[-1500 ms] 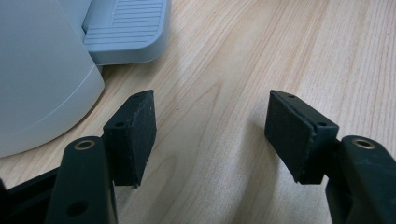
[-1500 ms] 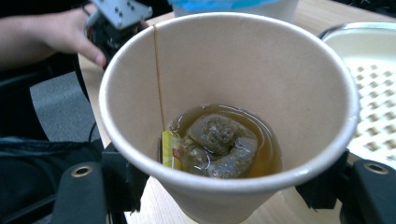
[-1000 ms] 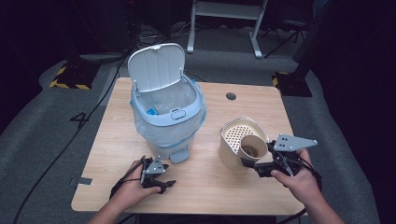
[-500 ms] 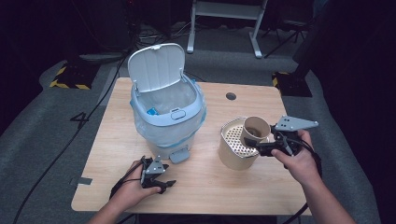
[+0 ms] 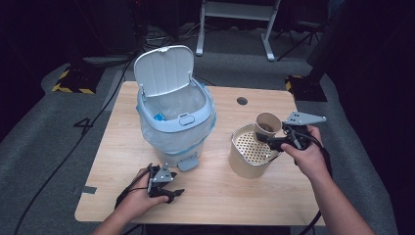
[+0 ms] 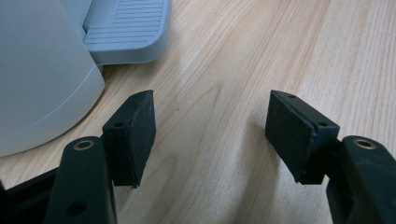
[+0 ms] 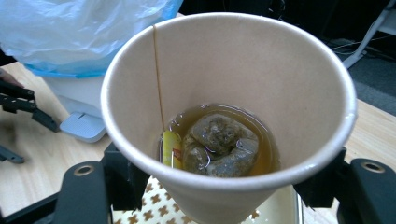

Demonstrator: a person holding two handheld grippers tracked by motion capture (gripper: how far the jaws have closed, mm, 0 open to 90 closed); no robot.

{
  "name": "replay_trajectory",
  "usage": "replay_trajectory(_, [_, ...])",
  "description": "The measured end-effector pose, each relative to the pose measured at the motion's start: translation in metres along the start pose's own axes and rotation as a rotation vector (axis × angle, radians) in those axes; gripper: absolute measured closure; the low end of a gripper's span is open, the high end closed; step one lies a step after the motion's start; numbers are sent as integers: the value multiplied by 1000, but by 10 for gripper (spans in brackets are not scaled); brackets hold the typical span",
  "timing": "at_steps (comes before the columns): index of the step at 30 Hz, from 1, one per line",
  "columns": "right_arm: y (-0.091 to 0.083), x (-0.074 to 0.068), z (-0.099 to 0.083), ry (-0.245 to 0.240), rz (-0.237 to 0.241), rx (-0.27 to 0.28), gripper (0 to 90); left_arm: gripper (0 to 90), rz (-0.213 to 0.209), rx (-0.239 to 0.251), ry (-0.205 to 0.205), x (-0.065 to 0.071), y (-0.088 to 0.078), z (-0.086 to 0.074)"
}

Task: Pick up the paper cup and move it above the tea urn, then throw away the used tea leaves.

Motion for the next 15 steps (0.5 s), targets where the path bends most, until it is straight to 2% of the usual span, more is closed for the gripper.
replay_trajectory(11, [2,0,2,-16,-8,-1,317,336,2,0,2,0,1,1])
replay_trajectory(15, [-1,-3,3,-64,-28,2,321,336,2,0,2,0,1,1])
Point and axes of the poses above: each handheld gripper's, and its own axes: y roughly forward along the jaws, z roughly out of its top, x roughly to its right, the point moved 4 cm from there along y, roughly forward along the jaws, and after that the axes turned 12 degrees about y, right-handed, at the moved point
